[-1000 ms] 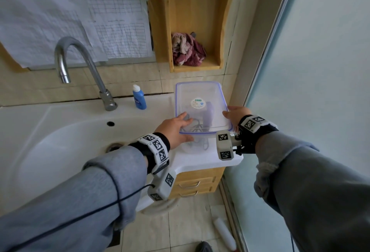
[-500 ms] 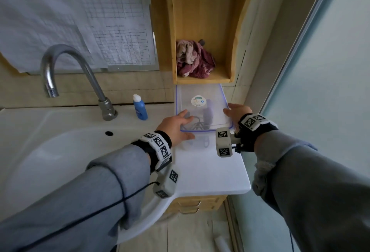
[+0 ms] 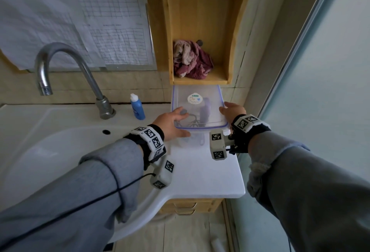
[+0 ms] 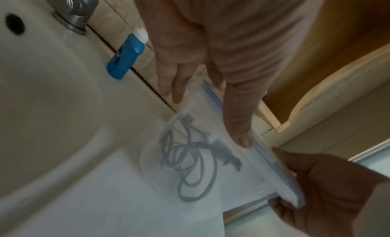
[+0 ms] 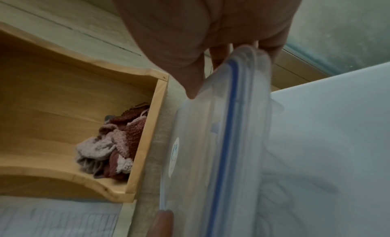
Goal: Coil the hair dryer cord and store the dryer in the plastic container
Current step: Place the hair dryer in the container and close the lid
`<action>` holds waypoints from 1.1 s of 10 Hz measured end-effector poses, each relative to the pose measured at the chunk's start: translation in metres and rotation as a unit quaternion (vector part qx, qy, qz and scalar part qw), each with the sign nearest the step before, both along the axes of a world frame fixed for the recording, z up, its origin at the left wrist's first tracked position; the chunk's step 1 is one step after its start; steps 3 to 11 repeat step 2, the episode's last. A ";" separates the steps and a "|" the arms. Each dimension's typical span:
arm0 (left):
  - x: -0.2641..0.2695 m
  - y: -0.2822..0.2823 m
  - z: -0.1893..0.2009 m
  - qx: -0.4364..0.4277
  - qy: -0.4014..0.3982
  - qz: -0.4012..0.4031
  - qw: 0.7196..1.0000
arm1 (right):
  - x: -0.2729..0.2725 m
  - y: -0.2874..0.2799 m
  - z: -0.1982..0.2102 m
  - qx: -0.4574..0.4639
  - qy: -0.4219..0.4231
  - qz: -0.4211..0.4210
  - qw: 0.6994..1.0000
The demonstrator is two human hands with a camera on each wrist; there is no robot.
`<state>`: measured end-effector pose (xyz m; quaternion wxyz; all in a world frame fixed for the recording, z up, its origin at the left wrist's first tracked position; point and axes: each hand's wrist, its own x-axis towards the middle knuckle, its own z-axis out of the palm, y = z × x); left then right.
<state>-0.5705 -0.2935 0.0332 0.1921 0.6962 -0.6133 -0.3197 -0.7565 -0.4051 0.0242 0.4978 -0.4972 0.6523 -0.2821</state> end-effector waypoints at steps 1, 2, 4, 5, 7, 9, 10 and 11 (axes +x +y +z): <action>0.004 0.001 0.006 0.002 0.044 0.022 0.999 | -0.001 0.003 -0.001 0.003 -0.015 -0.018 1.000; 0.011 0.001 0.016 -0.032 0.076 0.069 0.994 | -0.006 0.004 0.008 -0.012 0.024 -0.029 0.999; 0.011 0.001 0.016 -0.032 0.076 0.069 0.994 | -0.006 0.004 0.008 -0.012 0.024 -0.029 0.999; 0.011 0.001 0.016 -0.032 0.076 0.069 0.994 | -0.006 0.004 0.008 -0.012 0.024 -0.029 0.999; 0.011 0.001 0.016 -0.032 0.076 0.069 0.994 | -0.006 0.004 0.008 -0.012 0.024 -0.029 0.999; 0.011 0.001 0.016 -0.032 0.076 0.069 0.994 | -0.006 0.004 0.008 -0.012 0.024 -0.029 0.999; 0.011 0.001 0.016 -0.032 0.076 0.069 0.994 | -0.006 0.004 0.008 -0.012 0.024 -0.029 0.999; 0.011 0.001 0.016 -0.032 0.076 0.069 0.994 | -0.006 0.004 0.008 -0.012 0.024 -0.029 0.999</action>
